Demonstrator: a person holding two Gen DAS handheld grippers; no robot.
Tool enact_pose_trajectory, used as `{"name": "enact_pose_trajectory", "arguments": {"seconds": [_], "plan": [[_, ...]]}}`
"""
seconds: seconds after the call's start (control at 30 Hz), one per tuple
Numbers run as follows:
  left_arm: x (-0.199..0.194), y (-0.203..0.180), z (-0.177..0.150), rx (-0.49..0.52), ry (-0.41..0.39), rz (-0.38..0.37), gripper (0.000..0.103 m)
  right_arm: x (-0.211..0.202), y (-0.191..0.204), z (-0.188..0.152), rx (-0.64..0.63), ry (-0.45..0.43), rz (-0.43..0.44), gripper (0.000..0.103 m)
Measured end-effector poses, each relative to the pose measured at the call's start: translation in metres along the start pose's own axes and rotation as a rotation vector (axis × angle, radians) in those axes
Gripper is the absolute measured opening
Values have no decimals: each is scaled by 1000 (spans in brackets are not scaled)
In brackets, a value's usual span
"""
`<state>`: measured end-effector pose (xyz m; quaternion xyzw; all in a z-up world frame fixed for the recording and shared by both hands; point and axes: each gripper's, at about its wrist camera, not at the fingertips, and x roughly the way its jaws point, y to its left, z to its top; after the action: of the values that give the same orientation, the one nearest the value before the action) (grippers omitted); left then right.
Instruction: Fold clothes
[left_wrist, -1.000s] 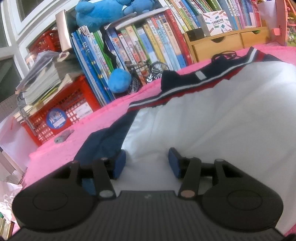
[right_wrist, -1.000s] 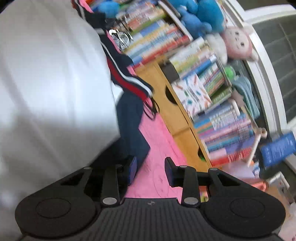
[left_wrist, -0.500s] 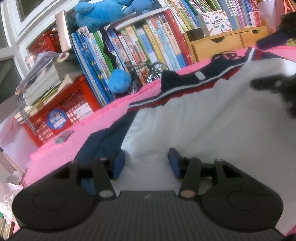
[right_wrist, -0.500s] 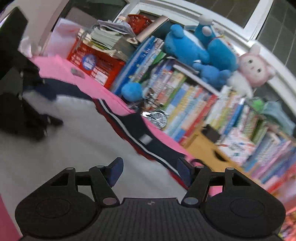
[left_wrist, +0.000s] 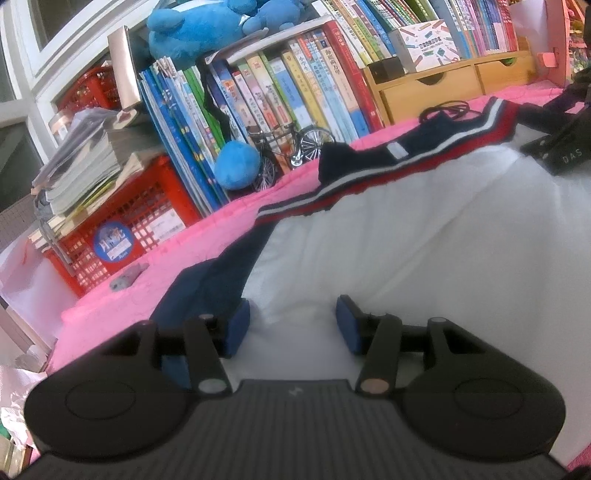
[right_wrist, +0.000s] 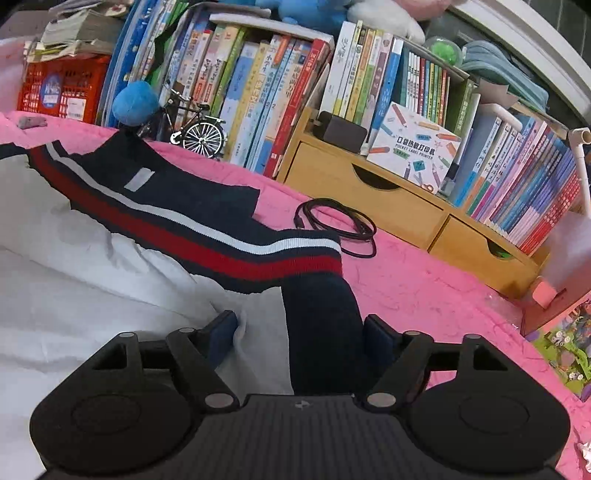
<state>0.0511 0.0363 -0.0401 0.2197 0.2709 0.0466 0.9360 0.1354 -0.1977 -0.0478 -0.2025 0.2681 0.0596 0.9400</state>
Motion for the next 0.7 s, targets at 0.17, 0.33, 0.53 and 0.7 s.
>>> {"name": "enact_pose_trajectory", "arguments": {"seconds": [0.17,0.33,0.53,0.7], "plan": [[-16,13,15,-124,30,-83,50,-2,7,0,-46,-15,-34,76],[-33,-2,60,-82,-103,-196,54,-2,8,2,-51,-18,-40,77],[51,-26,49,-44,97,-83,55,-2,10,2,-59,-21,-58,80],[77,33,23,-247,133,-144,74,-3,11,2,-69,-27,-68,82]]}}
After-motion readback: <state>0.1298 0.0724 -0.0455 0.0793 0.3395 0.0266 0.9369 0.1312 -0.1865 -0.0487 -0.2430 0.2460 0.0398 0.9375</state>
